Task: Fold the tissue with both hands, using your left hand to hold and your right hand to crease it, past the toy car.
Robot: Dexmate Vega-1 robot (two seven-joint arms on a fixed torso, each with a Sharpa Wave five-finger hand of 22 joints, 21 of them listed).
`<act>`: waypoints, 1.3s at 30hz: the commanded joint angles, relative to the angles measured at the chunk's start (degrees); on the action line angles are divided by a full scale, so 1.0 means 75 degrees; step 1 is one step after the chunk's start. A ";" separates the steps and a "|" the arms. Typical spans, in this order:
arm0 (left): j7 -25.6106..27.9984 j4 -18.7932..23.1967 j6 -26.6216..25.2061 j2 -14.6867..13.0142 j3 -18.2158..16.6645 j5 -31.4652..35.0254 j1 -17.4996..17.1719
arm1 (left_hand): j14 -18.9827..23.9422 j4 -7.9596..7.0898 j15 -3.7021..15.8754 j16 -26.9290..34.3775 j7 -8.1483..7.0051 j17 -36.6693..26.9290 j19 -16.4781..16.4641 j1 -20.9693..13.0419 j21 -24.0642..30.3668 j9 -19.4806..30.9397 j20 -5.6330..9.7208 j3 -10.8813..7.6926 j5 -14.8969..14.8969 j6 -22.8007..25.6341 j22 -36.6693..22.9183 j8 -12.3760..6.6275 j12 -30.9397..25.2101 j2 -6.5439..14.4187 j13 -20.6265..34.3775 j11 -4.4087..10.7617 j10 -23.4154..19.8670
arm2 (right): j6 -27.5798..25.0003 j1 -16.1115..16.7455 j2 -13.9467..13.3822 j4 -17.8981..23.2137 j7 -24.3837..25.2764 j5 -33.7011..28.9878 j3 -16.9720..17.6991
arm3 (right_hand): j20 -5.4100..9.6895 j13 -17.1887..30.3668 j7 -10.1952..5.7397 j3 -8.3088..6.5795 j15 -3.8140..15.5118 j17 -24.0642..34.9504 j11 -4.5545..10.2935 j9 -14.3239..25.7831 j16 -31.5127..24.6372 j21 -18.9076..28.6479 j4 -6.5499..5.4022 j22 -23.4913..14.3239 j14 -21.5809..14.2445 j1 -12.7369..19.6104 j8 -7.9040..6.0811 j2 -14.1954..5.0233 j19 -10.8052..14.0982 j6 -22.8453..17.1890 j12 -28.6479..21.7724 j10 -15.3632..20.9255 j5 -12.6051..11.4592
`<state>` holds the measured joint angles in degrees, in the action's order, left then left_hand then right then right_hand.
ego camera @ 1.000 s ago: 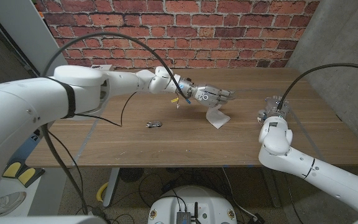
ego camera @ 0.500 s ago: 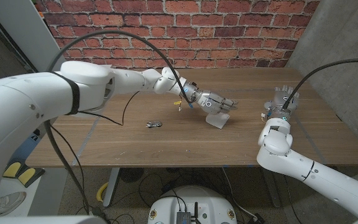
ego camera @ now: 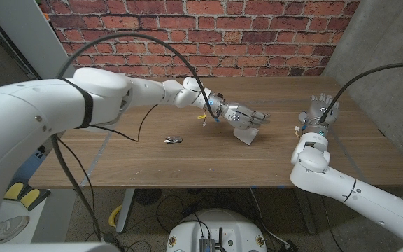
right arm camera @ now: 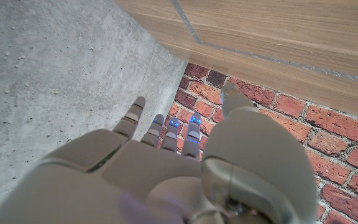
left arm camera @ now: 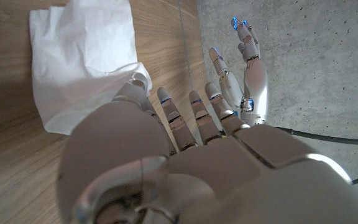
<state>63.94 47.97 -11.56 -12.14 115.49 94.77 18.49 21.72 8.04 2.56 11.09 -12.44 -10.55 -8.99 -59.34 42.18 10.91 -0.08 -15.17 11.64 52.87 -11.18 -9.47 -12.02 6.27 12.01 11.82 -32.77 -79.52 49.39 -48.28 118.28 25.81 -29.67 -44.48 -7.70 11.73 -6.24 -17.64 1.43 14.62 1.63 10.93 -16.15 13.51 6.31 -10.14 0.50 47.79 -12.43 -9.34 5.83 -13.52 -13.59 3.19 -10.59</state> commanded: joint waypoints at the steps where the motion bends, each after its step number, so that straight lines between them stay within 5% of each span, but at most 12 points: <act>1: 0.0008 -0.0050 -0.0176 0.0039 -0.0254 -0.0283 -0.0285 | -0.0091 -0.0176 0.1282 -0.0025 -0.0030 -0.0025 -0.0053 0.0539 0.0053 -0.0018 0.0017 0.0303 0.0040 -0.1204 0.0010 -0.0014 0.0080 -0.0361 0.0010 -0.0023 0.0511 | 0.0062 -0.0097 -0.0274 0.0155 0.0352 0.0598 -0.0105 | -0.0077 0.0001 -0.0019 0.0007 -0.0017 0.0002 0.0023 0.0000 -0.0022 -0.0025 0.0059 -0.0020 0.0022 -0.0009 0.0029 0.0066 -0.0044 0.0045 -0.0016 0.0023 0.0008; 3: 0.0008 -0.0002 -0.0172 0.0016 -0.0375 -0.0299 -0.0358 | -0.0192 -0.0302 0.1287 -0.0024 -0.0018 -0.0025 -0.0046 0.0954 0.0040 -0.0027 0.0021 0.0575 0.0160 -0.2019 0.0020 -0.0010 0.0080 -0.0611 0.0012 -0.0024 0.0779 | 0.0022 -0.0136 -0.0275 0.0139 0.0415 0.0626 -0.0153 | -0.0081 0.0000 -0.0022 0.0015 -0.0025 -0.0005 0.0026 0.0000 -0.0009 -0.0042 0.0069 -0.0020 0.0044 -0.0016 0.0045 0.0086 -0.0068 0.0066 0.0009 -0.0022 0.0009; 7: 0.0008 0.0176 -0.0183 -0.0083 -0.0540 -0.0297 -0.0422 | -0.0255 -0.0445 0.1256 -0.0011 -0.0018 -0.0036 -0.0030 0.1299 0.0020 -0.0027 0.0021 0.0768 0.0265 -0.2534 0.0024 -0.0041 0.0066 -0.0701 0.0014 -0.0050 0.0947 | -0.0006 -0.0196 -0.0314 0.0164 0.0486 0.0716 -0.0223 | -0.0076 0.0000 -0.0033 0.0019 -0.0029 -0.0008 0.0032 0.0000 -0.0004 -0.0048 0.0071 -0.0020 0.0051 -0.0025 0.0054 0.0090 -0.0069 0.0072 0.0018 -0.0028 0.0009; 11: 0.0008 0.0261 -0.0315 -0.0211 -0.0857 -0.0349 -0.0618 | -0.0319 -0.0618 0.1284 -0.0002 -0.0023 -0.0058 -0.0050 0.1553 0.0022 -0.0029 0.0043 0.0808 0.0350 -0.2784 0.0022 -0.0061 0.0055 -0.0508 0.0016 -0.0080 0.1048 | -0.0017 -0.0185 -0.0269 0.0159 0.0634 0.0802 -0.0183 | -0.0033 0.0000 -0.0056 -0.0013 0.0009 -0.0002 0.0067 0.0001 -0.0014 -0.0051 0.0057 -0.0021 0.0039 -0.0023 0.0055 0.0007 -0.0048 0.0046 0.0013 0.0015 -0.0002; 14: 0.0008 0.0337 -0.0355 -0.0361 -0.1392 -0.0522 -0.0953 | -0.0365 -0.0768 0.1257 0.0008 -0.0031 -0.0071 -0.0047 0.1635 0.0033 -0.0038 0.0012 0.0611 0.0405 -0.3242 0.0016 -0.0050 0.0069 0.0087 0.0012 -0.0144 0.1246 | 0.0065 -0.0169 -0.0305 0.0187 0.0710 0.0854 -0.0174 | 0.0011 -0.0001 -0.0051 -0.0054 0.0043 -0.0001 0.0077 0.0002 -0.0031 -0.0029 0.0063 -0.0021 0.0005 0.0005 0.0040 -0.0059 0.0037 -0.0025 0.0009 0.0059 -0.0009; 20: 0.0008 0.0451 -0.0715 -0.0536 -0.2715 -0.0810 -0.1844 | -0.0493 -0.0977 0.1037 0.0001 0.0002 -0.0092 -0.0063 0.1826 0.0079 -0.0043 -0.0047 0.0345 0.0206 -0.4122 0.0010 0.0000 0.0130 0.0582 0.0003 -0.0286 0.1687 | 0.0497 -0.0064 -0.0352 0.0199 0.0914 0.0898 -0.0083 | 0.0099 -0.0002 -0.0014 -0.0067 0.0116 0.0013 0.0053 0.0001 -0.0111 0.0031 0.0014 -0.0022 -0.0165 -0.0064 0.0011 -0.0095 0.0283 -0.0208 -0.0039 0.0277 0.0007; 24: 0.0008 0.0714 -0.0559 -0.0683 -0.3614 -0.1153 -0.2408 | -0.0557 -0.1121 0.0945 0.0004 -0.0017 -0.0109 -0.0045 0.1967 0.0091 -0.0036 -0.0112 0.0261 0.0123 -0.4265 0.0004 -0.0031 0.0134 0.0666 0.0004 -0.0390 0.1819 | 0.0696 -0.0038 -0.0314 0.0184 0.1001 0.0856 -0.0072 | 0.0167 -0.0003 -0.0003 -0.0079 0.0141 0.0017 0.0058 0.0001 -0.0161 0.0069 0.0004 -0.0022 -0.0278 -0.0091 -0.0010 -0.0099 0.0440 -0.0338 -0.0065 0.0404 0.0014; 30: 0.0008 0.1157 -0.0200 -0.0924 -0.4297 -0.1625 -0.2869 | -0.0560 -0.1368 0.0814 0.0035 0.0037 -0.0121 0.0010 0.2271 0.0091 -0.0030 -0.0207 0.0213 -0.0007 -0.4276 0.0000 -0.0102 0.0069 0.0648 0.0004 -0.0471 0.1793 | 0.0924 0.0019 -0.0342 0.0243 0.1009 0.0784 -0.0071 | 0.0183 -0.0003 -0.0005 -0.0073 0.0164 0.0030 0.0062 0.0000 -0.0196 0.0100 -0.0039 -0.0024 -0.0346 -0.0161 -0.0031 -0.0103 0.0571 -0.0464 -0.0085 0.0514 0.0025; 39: -0.1681 0.2837 0.0476 -0.1744 -0.5093 -0.2889 -0.3513 | -0.0387 -0.1650 0.0605 0.0116 0.0195 -0.0123 0.0037 0.2590 0.0110 -0.0030 -0.0326 0.0061 -0.0098 -0.4088 -0.0009 -0.0187 -0.0054 0.0697 0.0001 -0.0605 0.1551 | 0.1528 0.0451 -0.0347 0.0428 0.1252 0.0709 0.0266 | 0.0380 -0.0006 0.0022 -0.0153 0.0178 0.0033 0.0019 -0.0003 -0.0303 0.0210 -0.0019 -0.0033 -0.0614 -0.0151 -0.0074 -0.0132 0.0960 -0.0762 -0.0142 0.0799 0.0022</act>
<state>61.36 58.38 -12.69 -19.82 85.67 82.06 -1.63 18.24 -3.82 2.35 11.49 -11.35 -11.34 -8.68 -40.48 42.61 10.55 -2.26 -14.44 10.99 22.00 -11.07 -10.60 -12.11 11.70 11.99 7.25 -20.52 -72.80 49.90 -50.75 120.20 33.37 -23.61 -44.64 -5.02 11.74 -6.15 -18.33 1.94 14.80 1.82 10.93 -18.00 14.65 6.12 -10.28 -3.09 47.06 -12.77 -10.13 12.23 -18.53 -14.21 8.38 -10.59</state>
